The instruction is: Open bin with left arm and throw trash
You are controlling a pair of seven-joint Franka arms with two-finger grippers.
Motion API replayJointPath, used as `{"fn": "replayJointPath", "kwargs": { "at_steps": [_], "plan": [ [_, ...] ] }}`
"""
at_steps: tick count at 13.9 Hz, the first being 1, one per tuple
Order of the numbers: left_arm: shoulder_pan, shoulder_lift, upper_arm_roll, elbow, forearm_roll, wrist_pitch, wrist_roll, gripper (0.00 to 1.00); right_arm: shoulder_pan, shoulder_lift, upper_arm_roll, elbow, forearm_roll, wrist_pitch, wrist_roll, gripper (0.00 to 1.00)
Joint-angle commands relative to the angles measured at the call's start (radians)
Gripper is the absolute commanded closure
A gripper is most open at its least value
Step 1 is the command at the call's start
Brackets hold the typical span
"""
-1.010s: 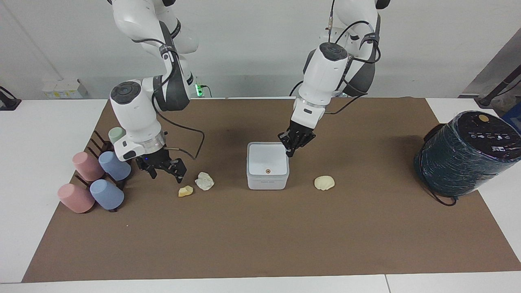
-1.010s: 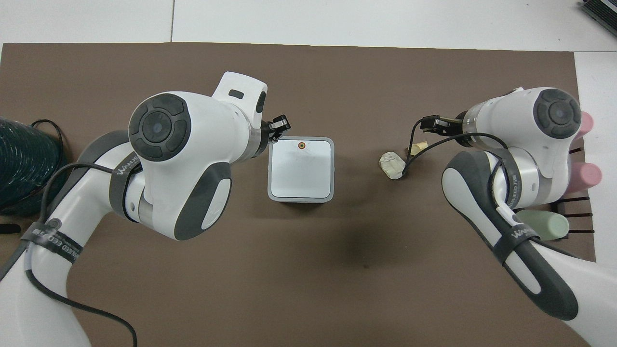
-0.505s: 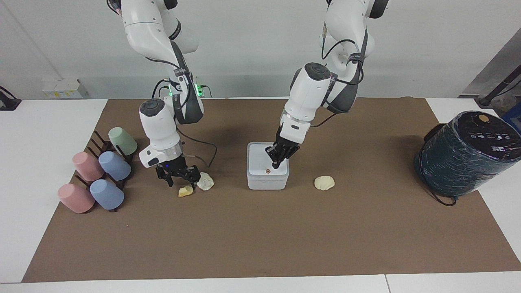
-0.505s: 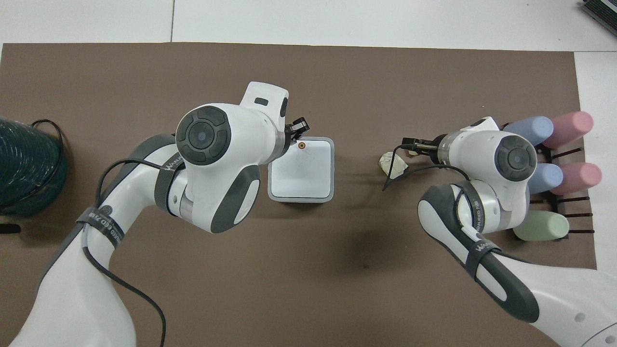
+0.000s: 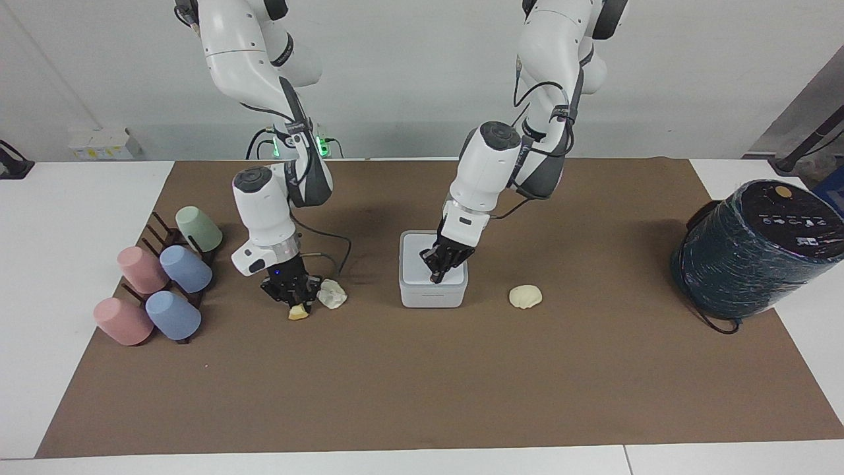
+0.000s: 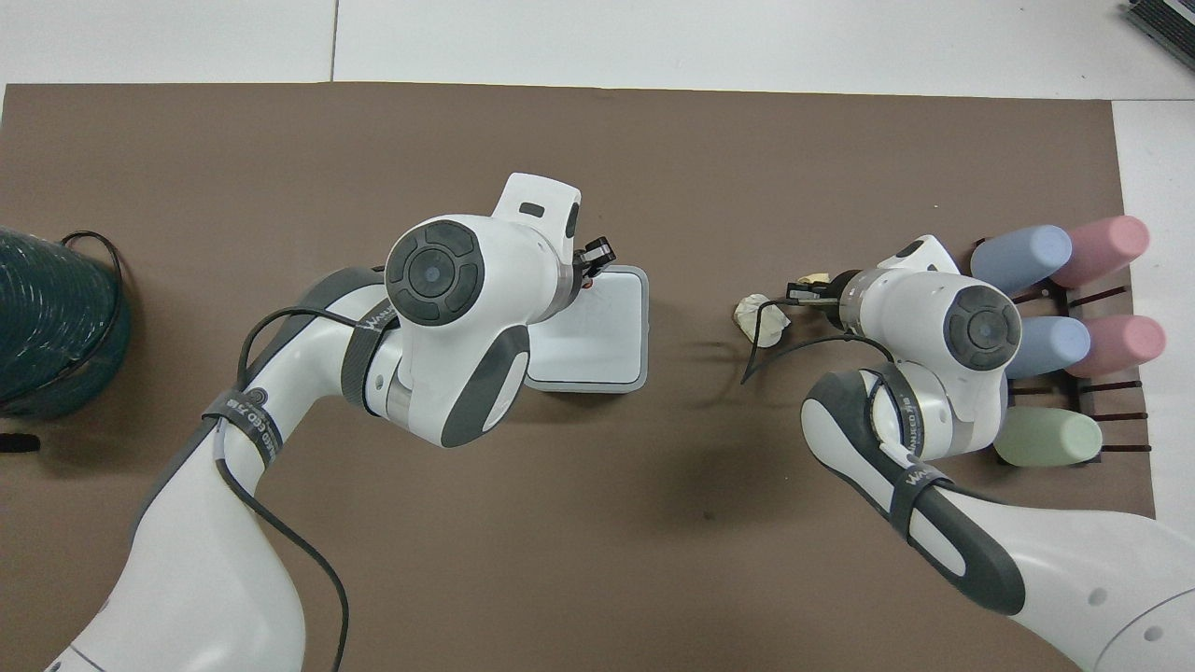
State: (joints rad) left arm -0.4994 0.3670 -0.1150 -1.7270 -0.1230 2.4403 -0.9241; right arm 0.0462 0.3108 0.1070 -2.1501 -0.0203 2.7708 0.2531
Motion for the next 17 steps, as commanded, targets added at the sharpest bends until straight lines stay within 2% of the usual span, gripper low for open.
{"fn": "replayJointPath", "kwargs": {
  "at_steps": [1,3,5,8,11,14,17],
  "plan": [
    [-0.031,0.033,0.014,0.016,-0.003,-0.050,-0.012,1.00,-0.008,-0.018,0.005,0.041,0.011,-0.057,-0.017,1.00],
    [-0.031,0.035,0.012,0.021,0.012,-0.078,-0.012,1.00,-0.005,-0.010,0.005,0.084,0.013,-0.086,-0.008,1.00],
    [-0.033,0.033,0.012,-0.009,0.014,-0.070,-0.007,1.00,0.023,-0.006,0.008,0.143,0.017,-0.121,0.082,1.00],
    [-0.033,0.026,0.014,-0.019,0.016,-0.099,-0.002,1.00,0.063,0.024,0.010,0.268,0.017,-0.245,0.196,1.00],
    [-0.015,0.014,0.020,0.108,0.017,-0.298,0.004,1.00,0.098,0.042,0.011,0.344,0.017,-0.316,0.290,1.00],
    [0.050,-0.022,0.021,0.236,0.022,-0.539,0.010,1.00,0.142,0.062,0.010,0.422,0.016,-0.376,0.391,1.00],
    [0.108,-0.023,0.025,0.299,0.033,-0.659,0.036,1.00,0.172,0.064,0.014,0.483,0.017,-0.447,0.471,1.00]
  ]
}}
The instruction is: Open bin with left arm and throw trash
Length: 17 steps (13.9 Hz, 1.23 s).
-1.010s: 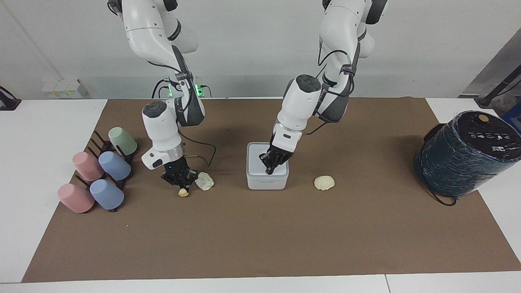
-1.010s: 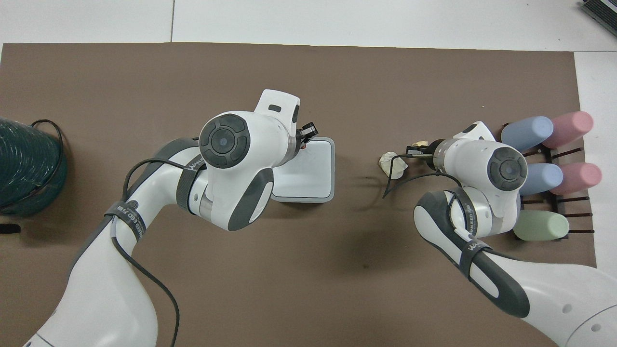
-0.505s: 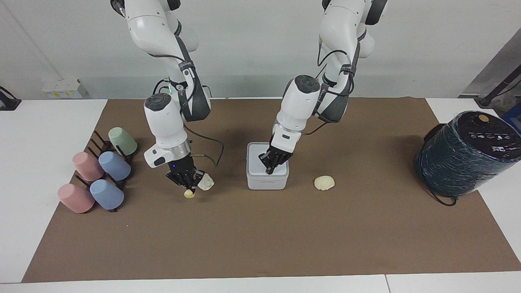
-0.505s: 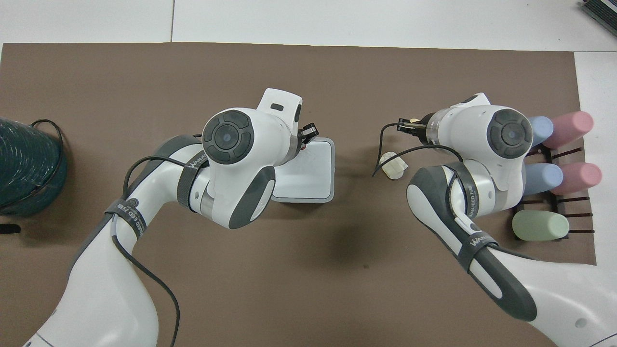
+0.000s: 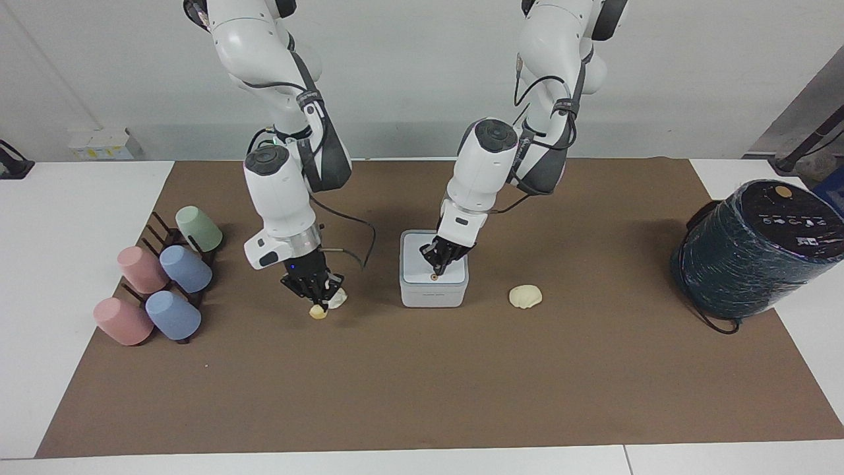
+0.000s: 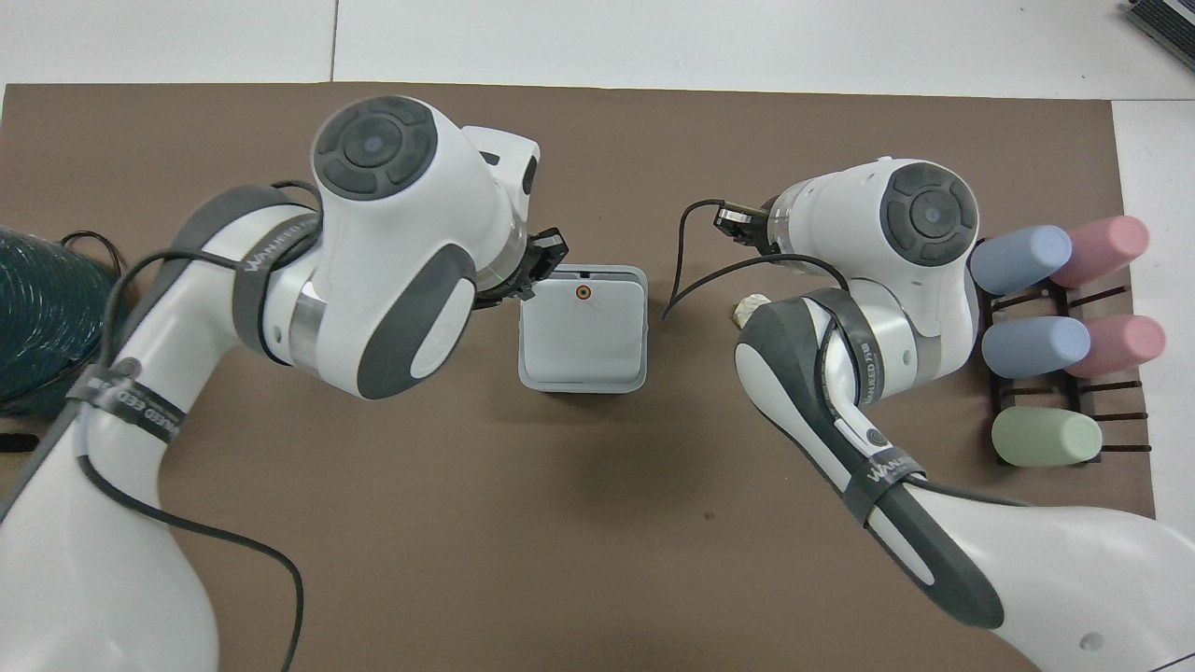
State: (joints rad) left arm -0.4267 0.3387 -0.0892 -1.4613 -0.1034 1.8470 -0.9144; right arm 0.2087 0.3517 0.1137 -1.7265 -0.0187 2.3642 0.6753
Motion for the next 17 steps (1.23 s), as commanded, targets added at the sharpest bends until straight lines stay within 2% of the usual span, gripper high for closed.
{"fn": "replayJointPath", "kwargs": {
  "at_steps": [1,4,7,8,9,10,11,12,13,14,17],
  "plan": [
    [0.052,0.000,0.000,0.033,0.013,-0.074,0.057,1.00,0.029,0.018,0.011,0.059,0.017,-0.051,0.090,1.00],
    [0.111,-0.024,-0.006,0.016,0.011,-0.066,0.205,1.00,0.121,0.013,0.015,0.059,0.019,-0.069,0.171,1.00],
    [0.180,-0.043,-0.006,-0.034,0.011,-0.039,0.360,1.00,0.164,0.007,0.035,0.064,0.019,-0.129,0.217,1.00],
    [0.198,-0.059,-0.006,-0.080,0.011,-0.002,0.403,0.93,0.164,0.003,0.052,0.065,0.019,-0.161,0.254,1.00],
    [0.206,-0.084,-0.006,-0.144,0.013,0.056,0.419,0.67,0.164,0.001,0.075,0.067,0.019,-0.183,0.295,1.00],
    [0.218,-0.107,-0.006,-0.213,0.024,0.130,0.437,0.52,0.163,0.000,0.093,0.067,0.019,-0.192,0.340,1.00],
    [0.230,-0.125,-0.006,-0.276,0.031,0.193,0.465,0.42,0.162,0.000,0.109,0.067,0.020,-0.195,0.381,1.00],
    [0.236,-0.138,-0.006,-0.325,0.031,0.234,0.500,0.36,0.162,0.000,0.124,0.067,0.020,-0.191,0.407,0.96],
    [0.246,-0.138,-0.006,-0.365,0.033,0.266,0.543,0.26,0.162,0.000,0.132,0.067,0.019,-0.188,0.420,0.61],
    [0.247,-0.133,-0.006,-0.384,0.033,0.291,0.567,0.21,0.162,0.000,0.132,0.067,0.019,-0.180,0.423,0.01],
    [0.249,-0.112,-0.006,-0.471,0.033,0.439,0.569,0.20,0.153,0.001,0.132,0.087,0.014,-0.186,0.420,0.00]
  ]
}}
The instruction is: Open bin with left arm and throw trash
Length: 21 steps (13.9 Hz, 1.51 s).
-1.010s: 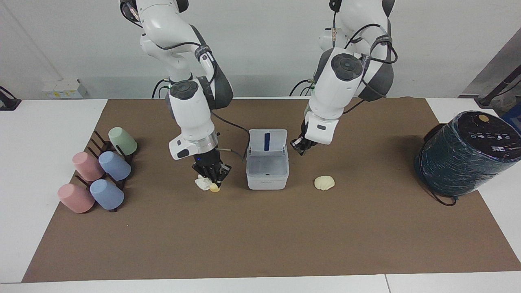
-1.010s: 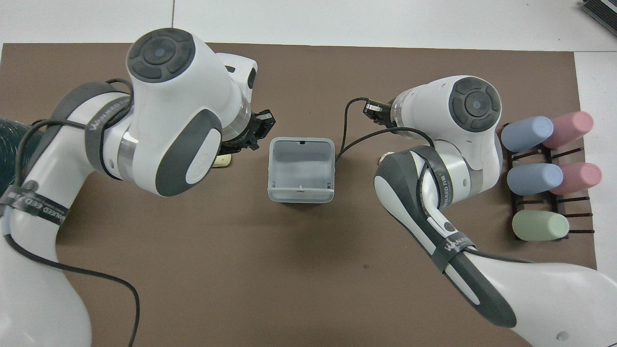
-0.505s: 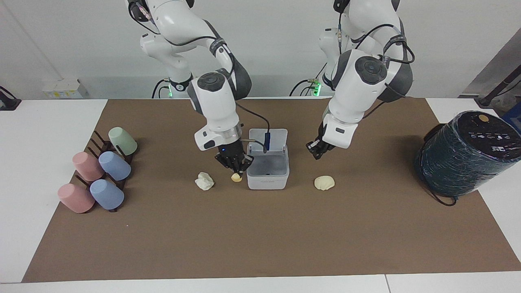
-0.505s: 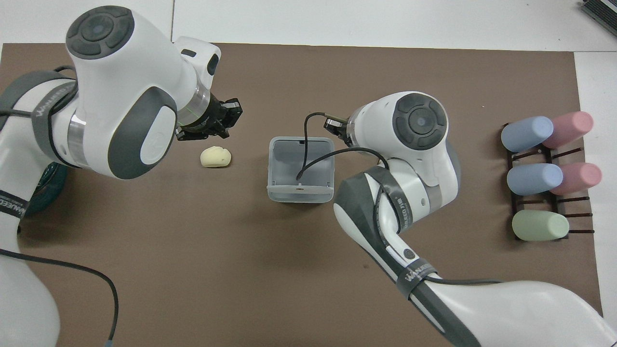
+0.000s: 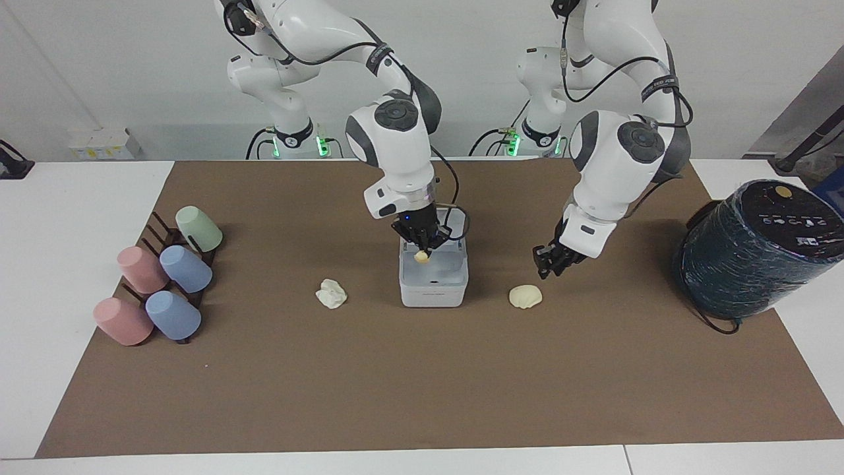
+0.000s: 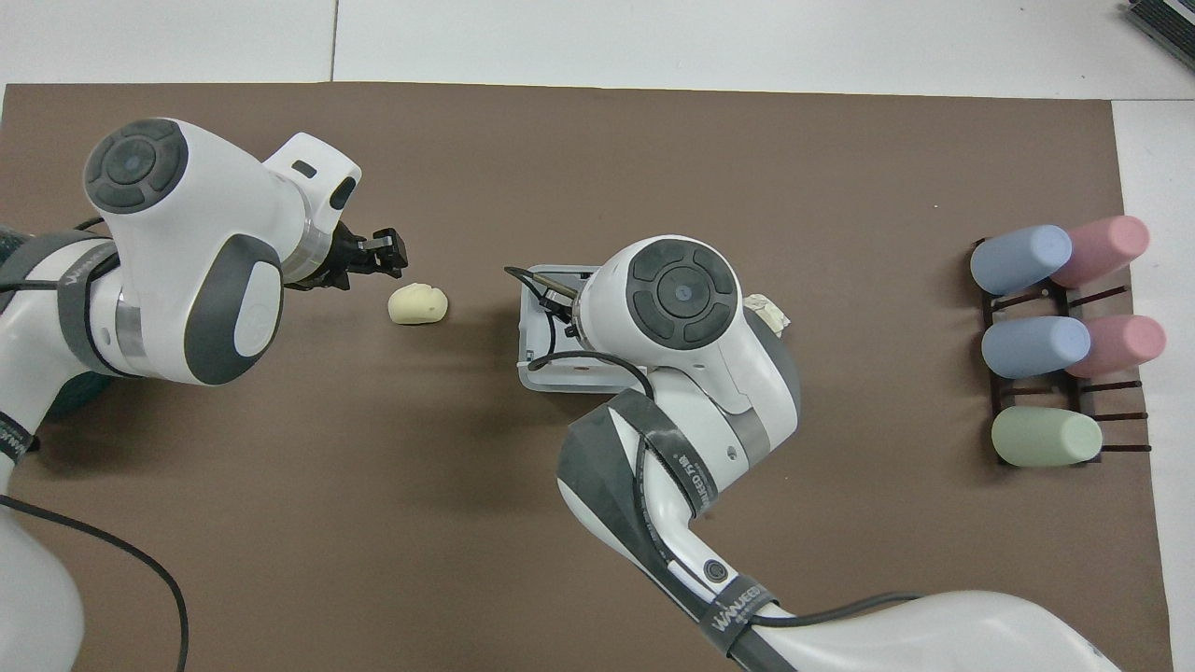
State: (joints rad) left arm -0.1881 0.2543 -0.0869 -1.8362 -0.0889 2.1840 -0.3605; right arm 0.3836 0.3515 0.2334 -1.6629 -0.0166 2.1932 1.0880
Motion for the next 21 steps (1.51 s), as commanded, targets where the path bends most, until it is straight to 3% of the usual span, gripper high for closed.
{"fn": "replayJointPath", "kwargs": {
  "at_steps": [1,3,7,9,13,18,21],
  "plan": [
    [0.009,-0.003,-0.008,-0.124,0.018,0.170,0.015,0.20,-0.028,0.001,0.012,0.037,0.012,-0.021,0.007,0.00],
    [-0.005,0.075,-0.008,-0.130,0.018,0.282,0.012,0.21,-0.037,0.001,0.012,0.046,0.014,-0.026,0.006,0.00],
    [-0.007,0.100,-0.010,-0.136,0.018,0.332,0.008,0.31,-0.026,0.001,0.011,0.040,0.012,-0.016,0.007,0.00],
    [-0.019,0.099,-0.010,-0.173,0.018,0.336,-0.002,0.49,-0.058,0.001,0.007,0.028,-0.003,-0.007,-0.035,0.00],
    [-0.042,0.095,-0.008,-0.178,0.018,0.321,-0.093,1.00,-0.196,0.000,0.006,-0.036,-0.006,0.028,-0.359,0.00],
    [-0.044,0.106,-0.008,-0.040,0.017,0.190,-0.129,1.00,-0.296,-0.014,0.004,-0.271,-0.045,0.304,-0.600,0.00],
    [-0.044,0.105,-0.011,0.098,0.017,0.033,-0.166,1.00,-0.340,-0.058,0.004,-0.405,-0.198,0.310,-0.720,0.00]
  ]
}}
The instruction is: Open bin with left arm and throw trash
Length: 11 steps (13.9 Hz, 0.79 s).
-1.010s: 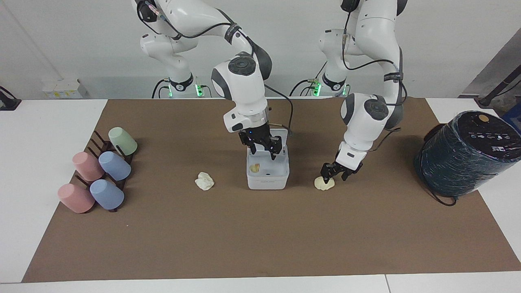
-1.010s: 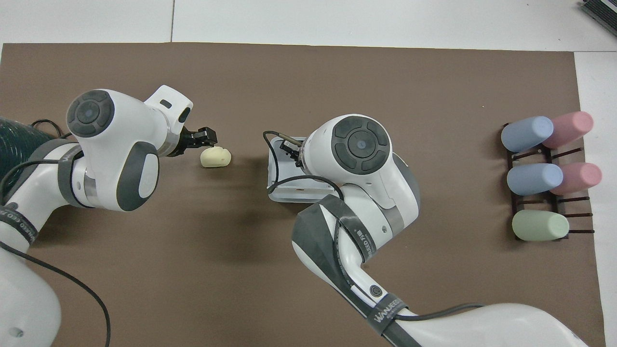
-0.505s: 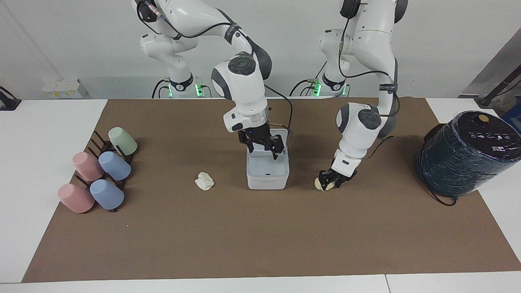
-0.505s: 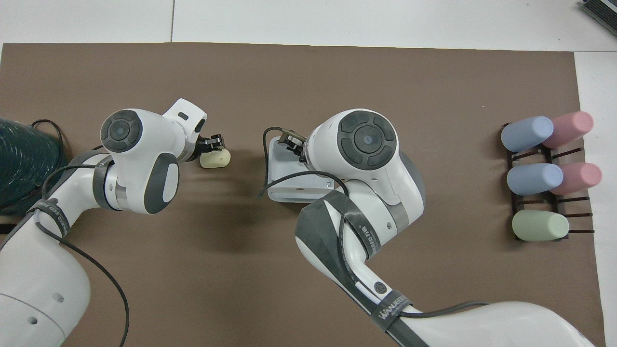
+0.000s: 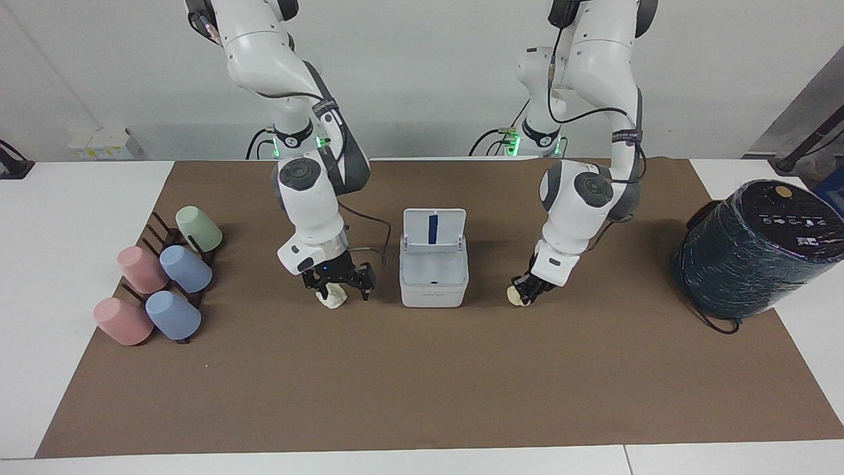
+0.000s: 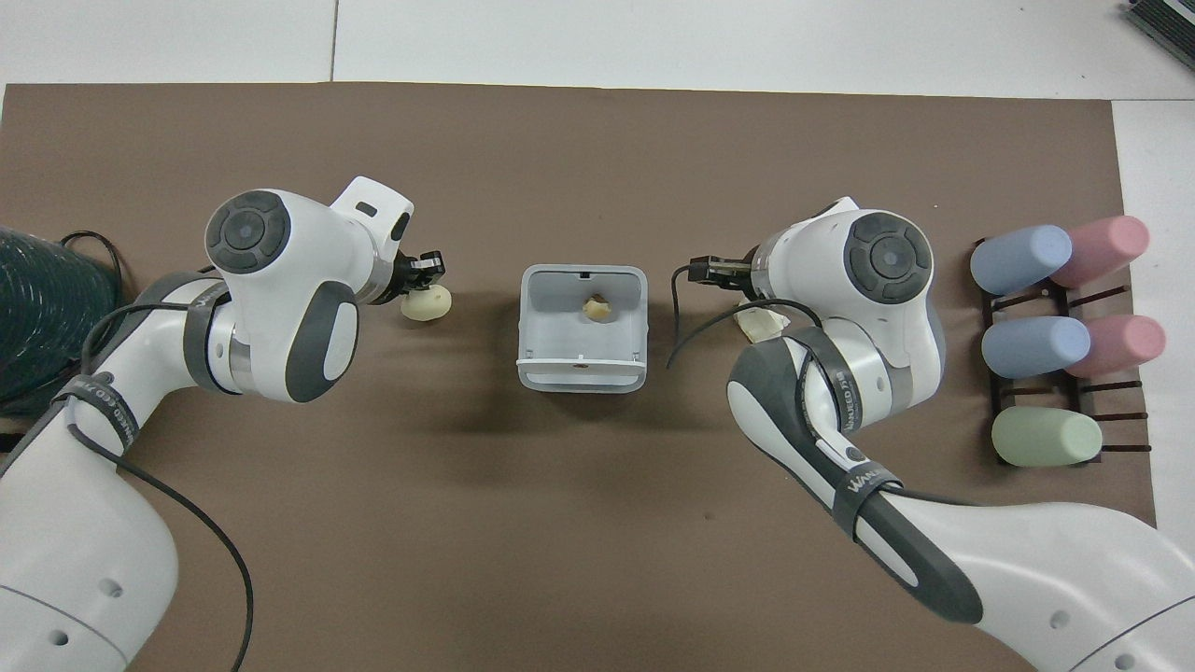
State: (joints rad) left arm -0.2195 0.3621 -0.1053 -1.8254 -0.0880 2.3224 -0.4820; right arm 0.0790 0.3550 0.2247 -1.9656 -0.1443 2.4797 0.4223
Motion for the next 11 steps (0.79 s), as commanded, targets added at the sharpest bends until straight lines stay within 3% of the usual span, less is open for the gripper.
{"fn": "replayJointPath", "kwargs": {
  "at_steps": [1,3,5,6,10,11],
  "plan": [
    [-0.030,-0.003,0.004,0.136,0.014,-0.156,-0.084,1.00,-0.041,-0.070,0.013,-0.119,-0.090,0.019,-0.057,0.00],
    [-0.089,-0.005,0.006,0.199,0.013,-0.219,-0.180,1.00,-0.042,-0.070,0.013,-0.125,-0.092,0.024,-0.059,0.00],
    [-0.150,-0.006,0.003,0.233,0.010,-0.245,-0.265,1.00,-0.042,-0.070,0.013,-0.125,-0.092,0.037,-0.057,0.90],
    [-0.184,-0.006,0.001,0.238,0.008,-0.245,-0.312,1.00,-0.042,-0.070,0.013,-0.125,-0.092,0.036,-0.056,1.00],
    [-0.282,-0.008,-0.001,0.224,0.008,-0.230,-0.383,1.00,-0.042,-0.068,0.013,-0.124,-0.092,0.036,-0.053,1.00],
    [-0.284,-0.008,-0.001,0.224,0.008,-0.230,-0.380,0.69,-0.042,-0.068,0.013,-0.122,-0.092,0.034,-0.051,1.00]
  ]
}}
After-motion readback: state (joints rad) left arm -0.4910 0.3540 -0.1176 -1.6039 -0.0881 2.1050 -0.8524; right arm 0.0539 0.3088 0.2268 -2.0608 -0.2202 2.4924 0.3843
